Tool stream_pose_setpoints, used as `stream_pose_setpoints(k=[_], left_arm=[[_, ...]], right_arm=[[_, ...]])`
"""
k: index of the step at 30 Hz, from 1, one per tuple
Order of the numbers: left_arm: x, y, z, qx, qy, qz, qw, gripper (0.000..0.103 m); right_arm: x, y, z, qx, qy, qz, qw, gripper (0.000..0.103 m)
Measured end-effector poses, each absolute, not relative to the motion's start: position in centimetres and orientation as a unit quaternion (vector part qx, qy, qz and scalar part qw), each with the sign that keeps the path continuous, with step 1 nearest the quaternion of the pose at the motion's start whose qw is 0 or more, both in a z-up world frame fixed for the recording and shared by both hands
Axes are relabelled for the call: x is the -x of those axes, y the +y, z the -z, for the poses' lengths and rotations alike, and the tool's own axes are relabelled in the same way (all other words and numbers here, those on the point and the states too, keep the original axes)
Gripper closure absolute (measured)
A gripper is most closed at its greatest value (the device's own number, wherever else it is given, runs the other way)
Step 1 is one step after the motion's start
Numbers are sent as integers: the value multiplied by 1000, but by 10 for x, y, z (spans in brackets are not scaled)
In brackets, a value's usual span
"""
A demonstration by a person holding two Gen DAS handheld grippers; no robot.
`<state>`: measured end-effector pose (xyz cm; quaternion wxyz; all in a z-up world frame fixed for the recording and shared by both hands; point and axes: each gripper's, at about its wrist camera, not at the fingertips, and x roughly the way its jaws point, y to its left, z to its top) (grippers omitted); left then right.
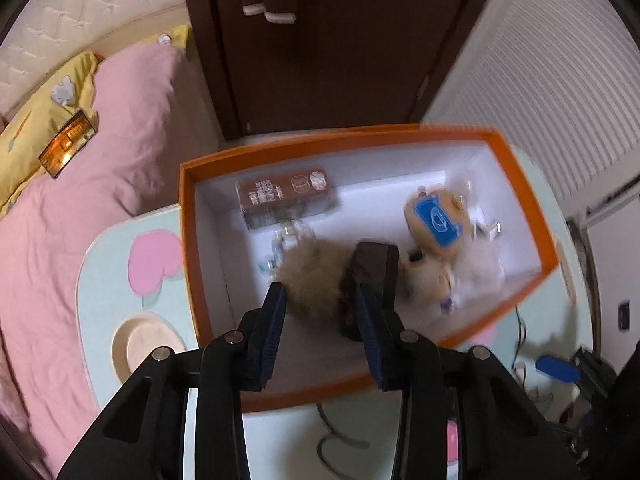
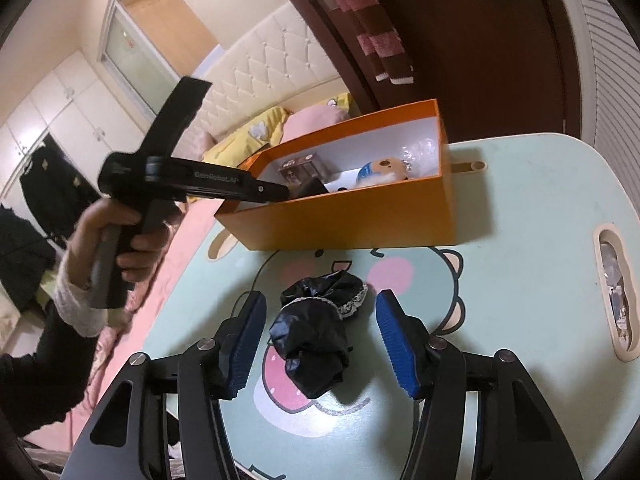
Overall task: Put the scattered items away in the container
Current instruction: 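Reach into the orange box and grasp the beige fluffy pompom with the left tool, then lift the pompom out of the box and release it on the table with the left tool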
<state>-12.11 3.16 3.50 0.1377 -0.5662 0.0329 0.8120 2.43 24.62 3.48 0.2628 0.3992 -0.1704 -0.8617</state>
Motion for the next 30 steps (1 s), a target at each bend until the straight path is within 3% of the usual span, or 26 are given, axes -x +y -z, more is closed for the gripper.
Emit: stream_pose_setpoints(k=[7, 9, 12, 16, 19, 21, 30], left_arm=[[134, 25, -34, 574, 3, -808, 134, 65], [137, 29, -32, 578, 26, -806, 126, 65], [133, 53, -22, 587, 129, -793, 101, 64], [133, 59, -19, 579, 120, -801, 98, 64], [130, 59, -19, 564, 136, -809, 91, 72], [126, 51, -23, 558, 121, -816, 97, 78], [81, 7, -90, 476, -11, -868, 140, 78]], right_arm=[[-26, 252, -29, -407, -190, 854, 262, 46], [-26, 252, -28, -408, -191, 854, 262, 46], [-28, 251, -29, -408, -191, 853, 263, 46], [-29, 251, -31, -405, -191, 855, 262, 46], [-30, 252, -30, -407, -193, 855, 258, 46], [-30, 252, -30, -408, -195, 854, 257, 45], [-31, 245, -36, -413, -170, 859, 251, 45]])
